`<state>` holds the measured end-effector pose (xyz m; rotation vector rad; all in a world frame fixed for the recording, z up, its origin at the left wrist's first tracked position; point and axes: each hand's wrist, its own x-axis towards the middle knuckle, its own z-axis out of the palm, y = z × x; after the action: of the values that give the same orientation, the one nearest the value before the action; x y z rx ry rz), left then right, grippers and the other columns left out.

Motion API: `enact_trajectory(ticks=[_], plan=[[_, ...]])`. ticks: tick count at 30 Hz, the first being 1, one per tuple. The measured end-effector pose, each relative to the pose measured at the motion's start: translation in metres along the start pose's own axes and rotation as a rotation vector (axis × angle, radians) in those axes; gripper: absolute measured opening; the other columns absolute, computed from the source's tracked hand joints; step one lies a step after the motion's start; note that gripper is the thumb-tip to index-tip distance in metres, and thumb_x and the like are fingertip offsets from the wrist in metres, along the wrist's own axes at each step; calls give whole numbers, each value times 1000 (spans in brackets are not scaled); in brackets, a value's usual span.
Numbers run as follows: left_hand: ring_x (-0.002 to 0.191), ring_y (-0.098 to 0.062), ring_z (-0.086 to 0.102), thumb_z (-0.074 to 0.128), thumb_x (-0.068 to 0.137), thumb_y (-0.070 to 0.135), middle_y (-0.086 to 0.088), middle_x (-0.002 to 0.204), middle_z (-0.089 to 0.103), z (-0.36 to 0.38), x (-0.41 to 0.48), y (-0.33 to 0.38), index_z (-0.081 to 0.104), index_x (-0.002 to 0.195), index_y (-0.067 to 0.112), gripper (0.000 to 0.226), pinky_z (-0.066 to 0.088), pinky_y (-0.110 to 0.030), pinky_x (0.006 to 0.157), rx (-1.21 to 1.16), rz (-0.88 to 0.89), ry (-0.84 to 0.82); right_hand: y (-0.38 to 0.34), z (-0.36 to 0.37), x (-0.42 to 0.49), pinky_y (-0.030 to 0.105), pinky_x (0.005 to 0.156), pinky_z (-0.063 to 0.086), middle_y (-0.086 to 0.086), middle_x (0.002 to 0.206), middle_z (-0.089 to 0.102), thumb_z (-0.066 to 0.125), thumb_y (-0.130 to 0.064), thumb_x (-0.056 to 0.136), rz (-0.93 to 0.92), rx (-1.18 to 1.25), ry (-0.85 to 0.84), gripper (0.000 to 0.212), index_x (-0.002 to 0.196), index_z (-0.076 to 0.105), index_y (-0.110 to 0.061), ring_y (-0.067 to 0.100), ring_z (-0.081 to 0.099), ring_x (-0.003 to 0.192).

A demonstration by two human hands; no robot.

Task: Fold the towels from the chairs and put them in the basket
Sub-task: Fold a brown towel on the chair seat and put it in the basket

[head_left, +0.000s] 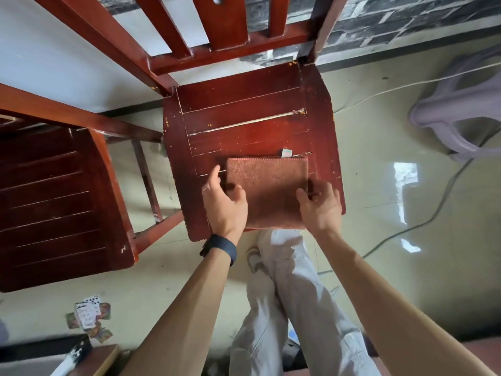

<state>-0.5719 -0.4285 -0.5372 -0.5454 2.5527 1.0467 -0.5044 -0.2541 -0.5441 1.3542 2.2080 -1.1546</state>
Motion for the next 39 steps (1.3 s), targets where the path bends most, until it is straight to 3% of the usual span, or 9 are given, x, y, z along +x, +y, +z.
enact_trajectory(ticks=[3, 6, 10, 15, 19, 21, 24, 30, 39], plan=[[102, -20, 65, 73, 84, 25, 0, 113, 68, -4, 12, 6, 59, 125, 19, 44, 43, -22, 84, -23, -314, -136, -8, -7, 11, 32, 86, 51, -6, 97, 67, 76, -33, 82, 195, 91, -130, 39, 116, 62, -19, 21, 65, 100], [94, -17, 68, 81, 76, 22, 3, 98, 73, -10, 28, 6, 70, 111, 17, 37, 46, -23, 81, -49, -384, -219, -12, -10, 22, 45, 82, 61, -6, 95, 71, 81, -31, 76, 274, 118, -215, 42, 114, 69, -19, 24, 71, 94], [79, -4, 63, 82, 76, 13, 0, 99, 73, -23, 44, 7, 74, 106, 13, 32, 44, -22, 77, -113, -411, -420, -6, -15, 31, 46, 76, 63, -1, 99, 75, 81, -36, 63, 278, 166, -326, 37, 99, 76, -28, 26, 72, 92], [99, -17, 66, 85, 72, 14, -1, 104, 73, -41, 47, 7, 70, 99, 23, 32, 48, -33, 89, -171, -388, -498, -5, -18, 21, 40, 83, 59, -3, 96, 73, 84, -29, 68, 221, 268, -327, 25, 90, 72, -26, 20, 69, 92], [101, -24, 71, 84, 75, 13, -6, 107, 75, -64, 35, 15, 68, 112, 20, 41, 54, -38, 93, -267, -337, -583, -8, -33, 8, 48, 86, 58, 10, 99, 75, 85, -22, 57, 273, 476, -440, 52, 105, 70, -11, 31, 72, 93], [102, -28, 71, 82, 78, 14, -6, 107, 75, -80, 23, 27, 67, 115, 20, 41, 54, -42, 95, -321, -313, -611, -12, -52, -4, 41, 87, 55, 11, 107, 75, 77, -10, 73, 292, 589, -556, 44, 117, 68, -7, 29, 70, 96], [108, -32, 68, 75, 85, 11, -11, 115, 72, -109, -2, 57, 66, 122, 16, 39, 54, -48, 96, -432, -311, -682, -23, -98, -33, 32, 79, 49, 3, 93, 72, 65, -1, 87, 278, 721, -649, 24, 107, 72, -12, 21, 62, 88], [107, -24, 68, 73, 86, 15, -4, 118, 72, -168, -83, 152, 68, 122, 25, 38, 50, -49, 96, -489, -177, -844, -52, -232, -129, 40, 74, 56, 6, 100, 69, 63, -2, 91, 102, 832, -578, 37, 122, 64, -22, 24, 64, 93], [107, -28, 67, 73, 82, 20, -8, 118, 71, -212, -251, 321, 63, 125, 26, 44, 57, -44, 75, -436, 186, -1114, -22, -425, -302, 43, 75, 56, 4, 98, 71, 63, -1, 92, -166, 1001, -182, 46, 126, 64, -32, 22, 68, 92]])
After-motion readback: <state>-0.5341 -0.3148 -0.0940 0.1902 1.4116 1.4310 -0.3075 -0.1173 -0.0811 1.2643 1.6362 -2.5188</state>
